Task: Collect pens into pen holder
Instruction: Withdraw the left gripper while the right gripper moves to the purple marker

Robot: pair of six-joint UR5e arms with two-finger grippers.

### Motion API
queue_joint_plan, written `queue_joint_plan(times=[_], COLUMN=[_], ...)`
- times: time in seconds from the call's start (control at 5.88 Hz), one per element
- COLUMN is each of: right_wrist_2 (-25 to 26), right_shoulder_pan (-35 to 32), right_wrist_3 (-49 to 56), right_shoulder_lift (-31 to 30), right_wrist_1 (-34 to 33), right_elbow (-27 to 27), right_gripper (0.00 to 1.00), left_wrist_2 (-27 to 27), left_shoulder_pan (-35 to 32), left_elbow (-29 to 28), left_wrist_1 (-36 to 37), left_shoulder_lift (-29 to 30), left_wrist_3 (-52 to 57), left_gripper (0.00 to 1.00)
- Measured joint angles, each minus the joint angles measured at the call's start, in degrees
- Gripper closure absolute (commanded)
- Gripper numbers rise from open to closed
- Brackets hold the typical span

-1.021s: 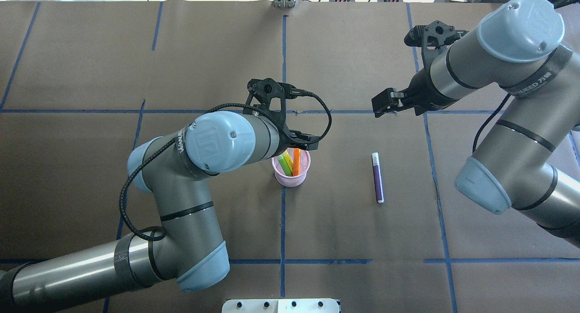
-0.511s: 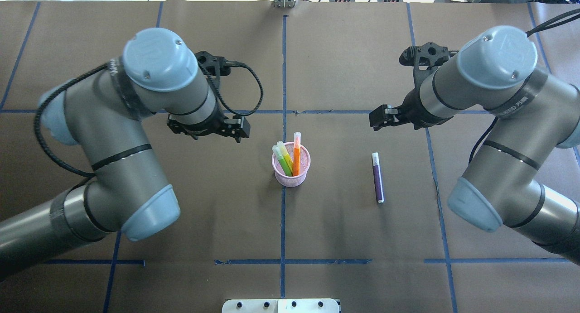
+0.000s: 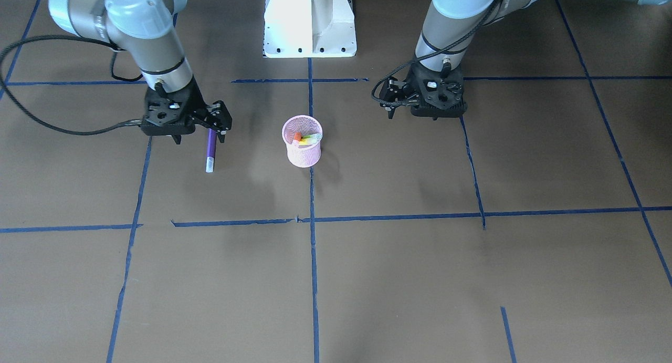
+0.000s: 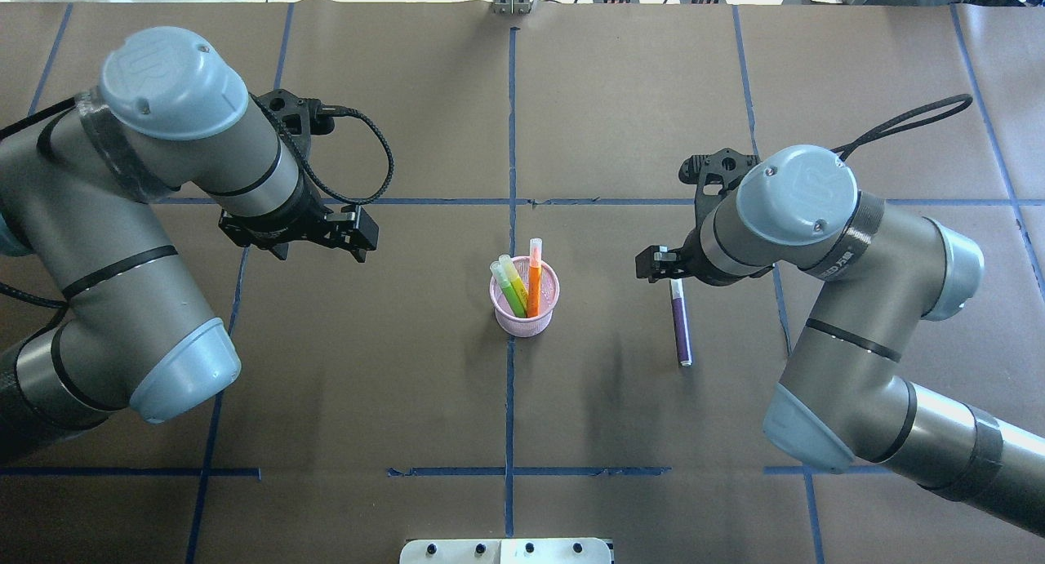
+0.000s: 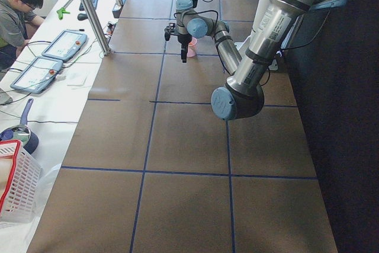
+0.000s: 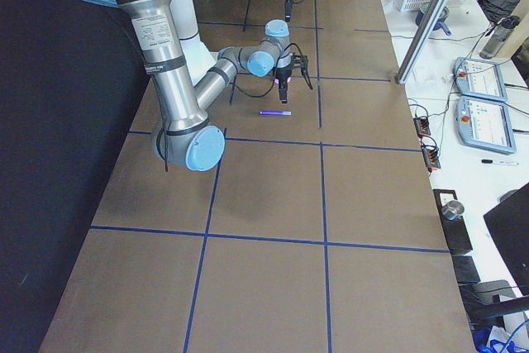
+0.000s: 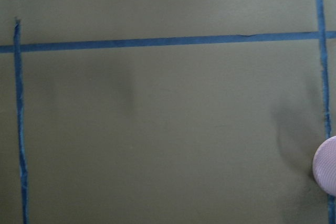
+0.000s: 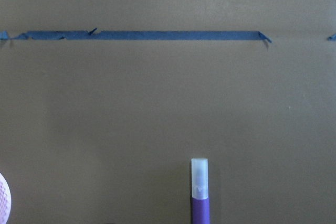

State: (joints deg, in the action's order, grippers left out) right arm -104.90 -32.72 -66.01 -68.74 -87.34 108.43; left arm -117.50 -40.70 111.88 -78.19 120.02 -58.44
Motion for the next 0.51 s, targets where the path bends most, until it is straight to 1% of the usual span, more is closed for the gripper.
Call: queue_joint_plan(times=[0.34,0.51], right_wrist_2=[0.86,0.94], right_shoulder_pan=[2.91,3.24], right_wrist_3=[-0.12,-0.04], right_shoulder_lift=[-0.09,-0.23], right_wrist_1=[0.1,0.1], right_elbow=[-2.33,-3.4], right_gripper=[0.27,0.44], left_wrist_2=[-0.11,-0.05], left_shoulder_pan=[-0.15,-0.17], left_elbow=[0.39,0.52], left_wrist_1=[-0.14,-0.18], left_shoulder_lift=[-0.24,-0.28], left_wrist_3=[-0.33,-0.38], left_gripper=[0.0,0.0])
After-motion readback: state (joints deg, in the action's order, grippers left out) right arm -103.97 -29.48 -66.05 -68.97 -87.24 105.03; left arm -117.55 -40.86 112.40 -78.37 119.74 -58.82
